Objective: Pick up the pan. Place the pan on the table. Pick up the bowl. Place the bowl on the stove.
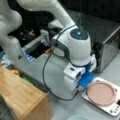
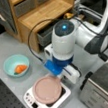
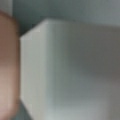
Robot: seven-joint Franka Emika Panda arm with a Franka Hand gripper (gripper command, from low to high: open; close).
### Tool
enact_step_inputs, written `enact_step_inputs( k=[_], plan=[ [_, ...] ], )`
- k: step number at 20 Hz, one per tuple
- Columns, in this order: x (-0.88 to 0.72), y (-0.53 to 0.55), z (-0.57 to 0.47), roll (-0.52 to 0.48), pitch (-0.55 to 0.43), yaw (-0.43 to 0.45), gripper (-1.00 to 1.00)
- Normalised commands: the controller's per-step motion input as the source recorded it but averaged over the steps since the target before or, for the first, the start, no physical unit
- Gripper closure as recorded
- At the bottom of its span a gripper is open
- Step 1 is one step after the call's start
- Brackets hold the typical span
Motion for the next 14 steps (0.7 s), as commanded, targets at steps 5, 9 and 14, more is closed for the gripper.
enact_step_inputs(
  k=[5, 9, 14],
  plan=[
    [0.06, 0.09, -0.04, -0.119, 0.006, 0.009, 1.00],
    [0.07, 0.08, -0.04, -0.124, 0.006, 0.008, 1.00],
    [0.06, 0.10, -0.03, -0.136, 0.008, -0.003, 1.00]
  ],
)
